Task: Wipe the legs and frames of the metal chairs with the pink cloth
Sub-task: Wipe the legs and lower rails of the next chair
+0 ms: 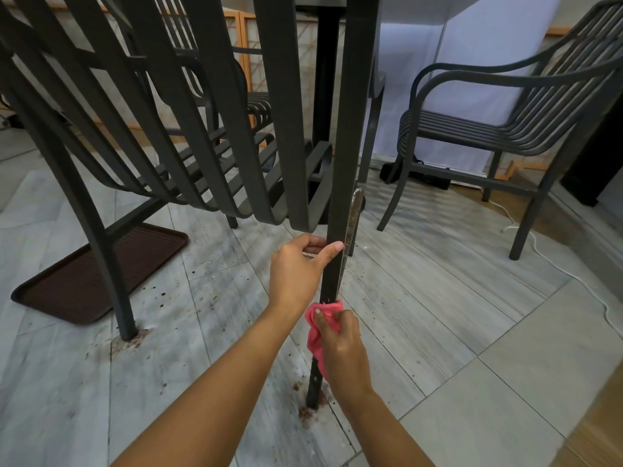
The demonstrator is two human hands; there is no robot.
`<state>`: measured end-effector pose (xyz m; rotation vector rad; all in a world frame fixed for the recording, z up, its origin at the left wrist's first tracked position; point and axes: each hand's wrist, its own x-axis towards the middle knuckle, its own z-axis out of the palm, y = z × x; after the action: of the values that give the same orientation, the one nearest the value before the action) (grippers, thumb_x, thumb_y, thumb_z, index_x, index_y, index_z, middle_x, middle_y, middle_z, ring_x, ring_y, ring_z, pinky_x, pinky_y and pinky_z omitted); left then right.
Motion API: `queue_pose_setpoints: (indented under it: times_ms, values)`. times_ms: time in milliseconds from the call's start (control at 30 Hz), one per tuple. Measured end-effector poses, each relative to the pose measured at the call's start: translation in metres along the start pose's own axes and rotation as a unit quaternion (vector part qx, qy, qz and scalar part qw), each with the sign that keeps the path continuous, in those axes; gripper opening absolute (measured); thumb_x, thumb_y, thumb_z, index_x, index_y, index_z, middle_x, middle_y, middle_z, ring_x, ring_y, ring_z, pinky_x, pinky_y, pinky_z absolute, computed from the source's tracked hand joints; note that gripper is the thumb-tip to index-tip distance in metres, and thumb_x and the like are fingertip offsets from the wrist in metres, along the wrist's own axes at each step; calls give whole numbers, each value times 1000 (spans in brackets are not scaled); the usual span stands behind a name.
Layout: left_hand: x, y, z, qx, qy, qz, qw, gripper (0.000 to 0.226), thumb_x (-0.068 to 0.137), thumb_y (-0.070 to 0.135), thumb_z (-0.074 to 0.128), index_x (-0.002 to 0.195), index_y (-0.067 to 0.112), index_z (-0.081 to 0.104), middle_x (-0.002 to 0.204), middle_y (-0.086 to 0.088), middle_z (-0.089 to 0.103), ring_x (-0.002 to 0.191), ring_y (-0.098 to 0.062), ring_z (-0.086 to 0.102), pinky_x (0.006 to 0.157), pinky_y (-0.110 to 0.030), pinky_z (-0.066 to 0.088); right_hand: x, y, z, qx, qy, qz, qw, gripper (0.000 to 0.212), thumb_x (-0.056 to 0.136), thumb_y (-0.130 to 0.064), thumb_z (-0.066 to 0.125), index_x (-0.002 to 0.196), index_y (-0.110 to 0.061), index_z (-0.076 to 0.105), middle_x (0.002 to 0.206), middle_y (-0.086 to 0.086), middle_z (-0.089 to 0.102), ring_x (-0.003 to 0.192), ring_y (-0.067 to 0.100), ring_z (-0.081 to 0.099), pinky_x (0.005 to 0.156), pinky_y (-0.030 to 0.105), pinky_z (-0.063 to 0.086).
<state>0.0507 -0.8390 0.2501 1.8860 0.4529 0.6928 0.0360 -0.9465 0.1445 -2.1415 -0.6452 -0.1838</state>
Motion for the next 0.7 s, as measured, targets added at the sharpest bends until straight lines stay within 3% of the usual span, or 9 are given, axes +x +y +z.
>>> queue_pose_setpoints:
  times_ms: [100,200,267,333,400,567,633,700]
  values:
    - [-4,-5,0,-14,-6,-10,1000,25,77,40,71,90,19,68,82,6,69,79,-8,66,73,-29,56,-3,-1,-5,32,2,1,999,14,90,-55,47,93,-43,53,99,-9,58,83,5,62,67,23,50]
    - [-8,-12,0,-26,-15,-27,999,25,77,35,73,93,16,70,81,5,68,77,-7,65,72,-24,54,-14,-1,-14,21,-29,6,999,6,90,-42,54,85,-45,57,98,-2,61,78,9,64,71,35,55]
    - [-11,-20,1,-31,-14,-39,999,26,77,33,73,95,14,71,80,6,68,78,-7,65,73,-23,53,-21,9,-16,48,12,11,999,26,90,-23,59,90,-49,60,107,-2,58,81,8,61,72,26,55]
    - [-14,-28,3,-40,-19,-52,998,27,79,31,72,97,11,71,80,4,69,80,-10,67,74,-25,54,-24,20,-15,37,101,8,994,41,86,-7,63,110,-41,61,116,-6,50,90,8,57,73,10,50]
    - [-16,-33,5,-55,-25,-66,996,26,80,28,71,97,9,71,76,6,68,75,-9,68,72,-25,54,-20,20,-12,72,139,46,986,43,83,0,66,118,-25,62,115,-5,50,94,7,55,75,0,42]
    - [-17,-37,6,-69,-30,-76,994,8,80,28,71,77,21,70,69,9,68,67,-4,66,72,-24,54,12,-12,-14,203,213,127,947,35,79,-6,71,112,-17,66,104,-6,57,94,-2,55,82,9,45]
    - [-16,-38,5,-64,-31,-76,995,12,79,30,71,78,19,72,69,7,69,69,-4,66,69,-16,52,20,-21,-8,233,224,143,935,35,77,-7,73,111,-14,67,103,-7,58,93,0,57,83,12,47]
    - [-15,-37,4,-51,-32,-75,995,15,79,32,71,81,17,74,70,9,69,67,1,63,61,-5,45,26,-26,-2,249,231,157,927,29,77,-6,73,105,-10,69,101,-4,60,90,0,58,78,6,45]
